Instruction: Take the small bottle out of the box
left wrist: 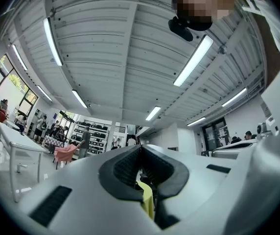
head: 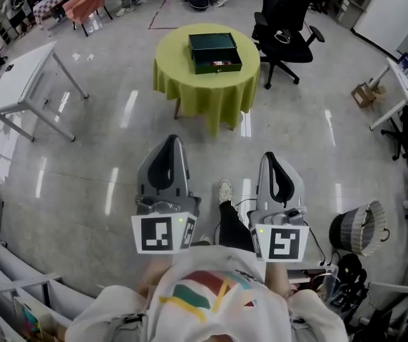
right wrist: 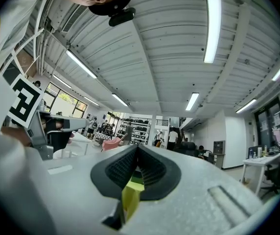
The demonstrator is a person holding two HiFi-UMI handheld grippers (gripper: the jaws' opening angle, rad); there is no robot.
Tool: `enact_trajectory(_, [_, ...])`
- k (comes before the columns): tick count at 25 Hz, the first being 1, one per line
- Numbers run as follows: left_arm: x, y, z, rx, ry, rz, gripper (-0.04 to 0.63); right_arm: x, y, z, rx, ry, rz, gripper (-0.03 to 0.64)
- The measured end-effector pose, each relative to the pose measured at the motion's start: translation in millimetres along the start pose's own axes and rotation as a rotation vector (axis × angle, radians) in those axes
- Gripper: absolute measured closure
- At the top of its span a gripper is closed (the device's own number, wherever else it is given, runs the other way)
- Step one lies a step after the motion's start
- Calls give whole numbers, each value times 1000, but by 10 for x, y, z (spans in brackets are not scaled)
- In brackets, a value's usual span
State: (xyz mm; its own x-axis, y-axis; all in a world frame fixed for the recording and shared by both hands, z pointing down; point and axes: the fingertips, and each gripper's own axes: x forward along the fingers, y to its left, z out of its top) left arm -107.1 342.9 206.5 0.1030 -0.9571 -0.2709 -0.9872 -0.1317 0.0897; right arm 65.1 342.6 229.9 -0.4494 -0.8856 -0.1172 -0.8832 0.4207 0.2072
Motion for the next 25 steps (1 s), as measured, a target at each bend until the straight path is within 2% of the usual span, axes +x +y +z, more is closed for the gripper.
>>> enact_trajectory(10, [874, 116, -356, 51, 15, 47, 580, 981, -406, -298, 48, -52, 66, 612])
enact_trajectory(18, [2054, 238, -591, 85, 44, 93, 580, 2213, -1010, -617, 96, -7, 120, 612])
enact_trajectory(25, [3181, 326, -836, 81, 57, 116, 580, 3292, -1555, -791, 75, 18, 176, 612])
